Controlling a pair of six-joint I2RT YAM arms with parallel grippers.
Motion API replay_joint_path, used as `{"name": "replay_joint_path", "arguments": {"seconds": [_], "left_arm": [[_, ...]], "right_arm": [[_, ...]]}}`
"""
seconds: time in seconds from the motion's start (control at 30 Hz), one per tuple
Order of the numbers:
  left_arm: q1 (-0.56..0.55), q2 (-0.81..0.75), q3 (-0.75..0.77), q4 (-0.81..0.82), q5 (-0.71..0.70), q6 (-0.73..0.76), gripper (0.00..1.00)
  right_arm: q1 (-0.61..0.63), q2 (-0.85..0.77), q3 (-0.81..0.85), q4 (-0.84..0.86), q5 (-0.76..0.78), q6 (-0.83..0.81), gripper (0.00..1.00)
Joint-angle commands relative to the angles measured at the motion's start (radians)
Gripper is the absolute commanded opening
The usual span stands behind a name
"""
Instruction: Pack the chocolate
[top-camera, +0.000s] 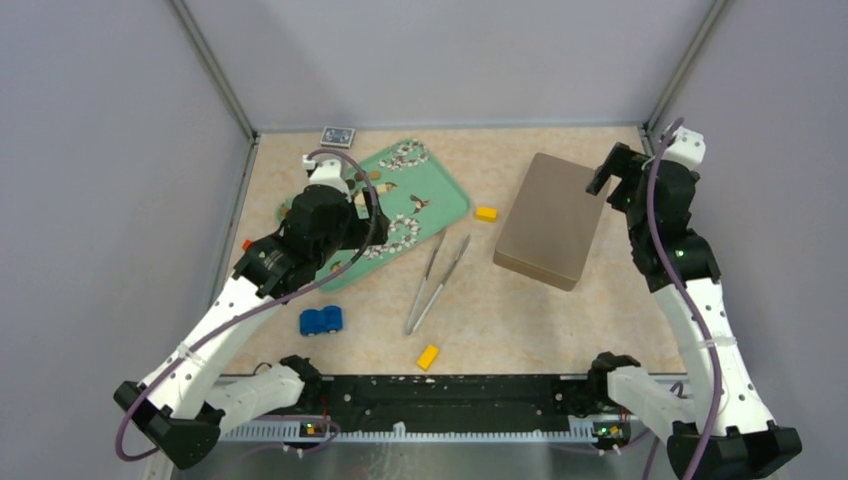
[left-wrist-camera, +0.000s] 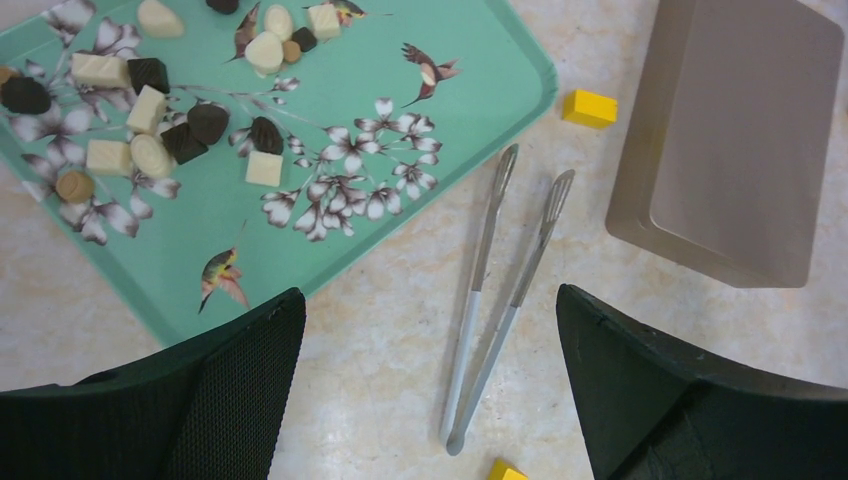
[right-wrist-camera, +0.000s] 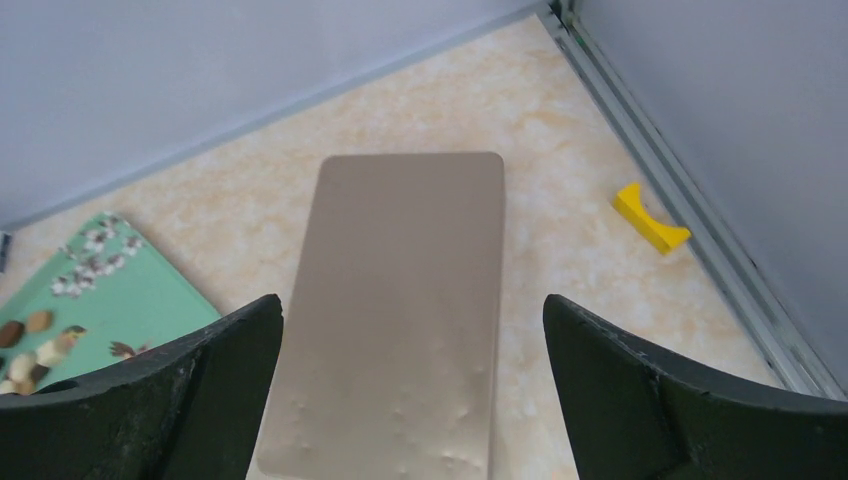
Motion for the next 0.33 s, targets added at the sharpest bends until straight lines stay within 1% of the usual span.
{"name": "replay_joint_path", "arguments": {"seconds": [0.0, 0.13, 0.3], "left_arm": [[-0.002, -0.045, -0.049, 0.055, -0.082, -0.009, 0.99], [-0.001, -0.075, -0.081, 0.084, -0.104, -0.025, 0.99], [-0.002, -0.092, -0.091, 0.099, -0.126, -0.029, 0.99]], "right_arm": [[0.007, -0.04, -0.088, 0.026, 0.084, -0.04, 0.99], [0.007, -0.052, -0.103, 0.001, 0.143, -0.052, 0.99], [0.007, -0.076, -0.117, -0.009, 0.152, -0.056, 0.99]]}}
